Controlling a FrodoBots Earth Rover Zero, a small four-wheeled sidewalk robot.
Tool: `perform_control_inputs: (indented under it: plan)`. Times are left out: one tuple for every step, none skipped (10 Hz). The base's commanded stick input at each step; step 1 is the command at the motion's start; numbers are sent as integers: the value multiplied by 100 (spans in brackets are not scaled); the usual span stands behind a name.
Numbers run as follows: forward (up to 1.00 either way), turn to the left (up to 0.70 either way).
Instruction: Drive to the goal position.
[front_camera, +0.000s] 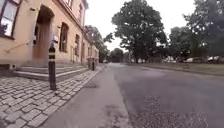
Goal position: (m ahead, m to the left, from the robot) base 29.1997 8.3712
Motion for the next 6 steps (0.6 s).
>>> perform_control_inputs:
  plan:
    - [70,0]
    - [70,0]
    - [70,0]
    - [70,0]
    - [70,0]
    - [70,0]
